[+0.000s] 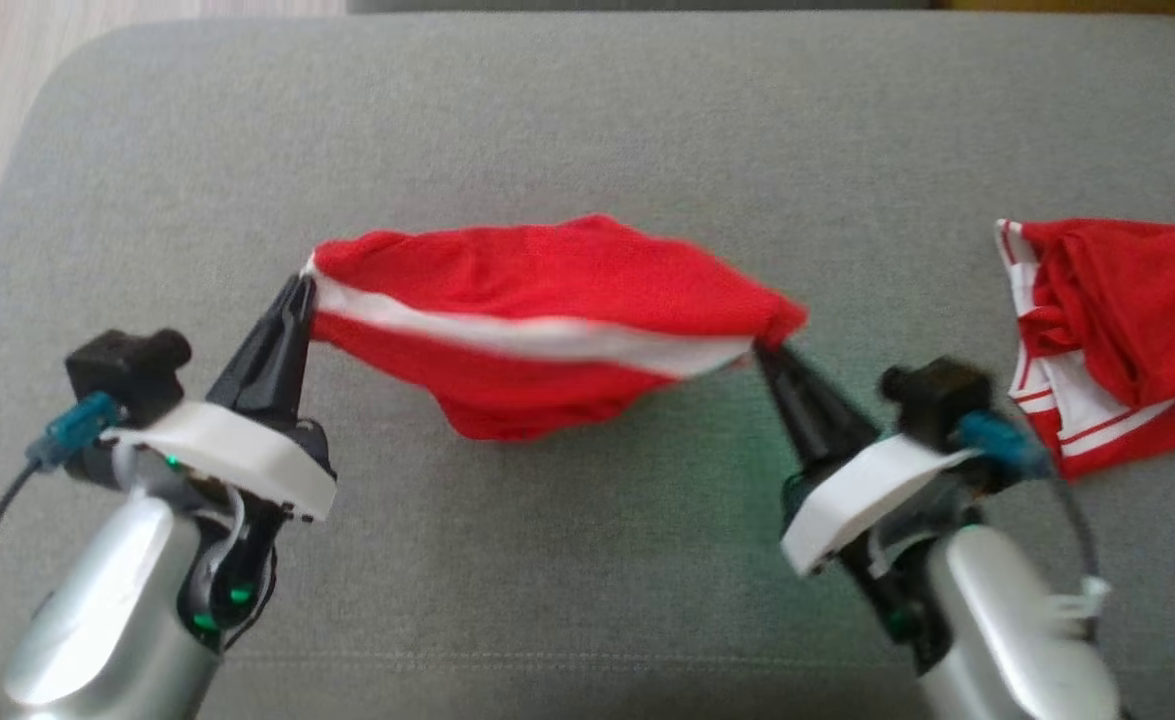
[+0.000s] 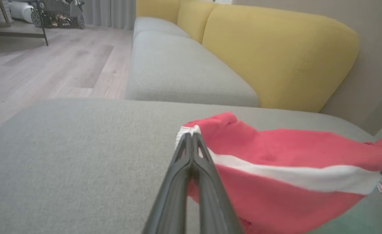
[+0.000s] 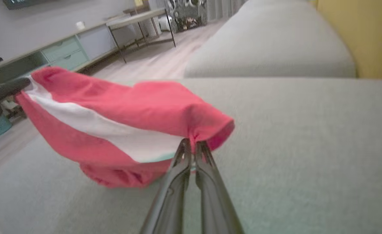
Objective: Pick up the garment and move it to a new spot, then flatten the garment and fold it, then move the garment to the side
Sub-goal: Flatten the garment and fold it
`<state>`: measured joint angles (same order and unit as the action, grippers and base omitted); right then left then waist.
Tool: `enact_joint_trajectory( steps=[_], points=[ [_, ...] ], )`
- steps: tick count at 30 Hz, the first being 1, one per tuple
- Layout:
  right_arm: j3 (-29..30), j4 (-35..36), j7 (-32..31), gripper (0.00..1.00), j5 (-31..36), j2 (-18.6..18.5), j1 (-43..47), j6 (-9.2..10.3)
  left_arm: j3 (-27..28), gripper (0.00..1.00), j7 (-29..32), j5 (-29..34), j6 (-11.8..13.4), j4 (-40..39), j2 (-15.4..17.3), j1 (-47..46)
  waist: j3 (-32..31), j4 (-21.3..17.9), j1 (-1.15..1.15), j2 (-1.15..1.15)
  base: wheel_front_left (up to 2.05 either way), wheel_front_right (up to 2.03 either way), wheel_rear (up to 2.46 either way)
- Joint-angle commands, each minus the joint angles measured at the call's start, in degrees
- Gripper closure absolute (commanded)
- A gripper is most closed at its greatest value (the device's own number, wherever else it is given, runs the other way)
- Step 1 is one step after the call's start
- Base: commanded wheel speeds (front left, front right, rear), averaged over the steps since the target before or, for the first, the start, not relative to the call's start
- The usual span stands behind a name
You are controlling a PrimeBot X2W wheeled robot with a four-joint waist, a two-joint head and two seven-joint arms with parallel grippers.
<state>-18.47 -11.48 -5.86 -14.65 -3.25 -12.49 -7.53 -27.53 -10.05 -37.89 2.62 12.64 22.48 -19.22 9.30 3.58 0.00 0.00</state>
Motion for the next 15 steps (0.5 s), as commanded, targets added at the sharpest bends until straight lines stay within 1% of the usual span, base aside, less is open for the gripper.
enact_joint_trajectory(
  steps=[1, 8, 15],
  points=[
    [-0.1, 4.1, -0.7, 1.00, 0.3, 0.4, 0.0, 0.04, 3.0, 1.00, 0.1, 0.6, 0.7, -3.1, 2.5, -2.3, -0.9, -0.4, 0.00, 0.00, 0.00, 0.00, 0.00],
    [7.8, 21.7, -5.6, 1.00, 4.5, 0.1, -2.0, 0.04, 3.9, 1.00, 2.9, 1.9, 2.8, -13.3, 4.5, -5.7, -4.1, -1.1, 0.00, 0.00, 0.00, 0.00, 0.00],
    [13.1, 34.0, -9.2, 1.00, 6.8, -1.6, -6.3, 0.04, 5.0, 1.00, 7.0, 1.8, 4.2, -21.1, 5.7, -9.9, -6.9, -1.5, 0.00, 0.00, 0.00, 0.00, 0.00]
  ],
)
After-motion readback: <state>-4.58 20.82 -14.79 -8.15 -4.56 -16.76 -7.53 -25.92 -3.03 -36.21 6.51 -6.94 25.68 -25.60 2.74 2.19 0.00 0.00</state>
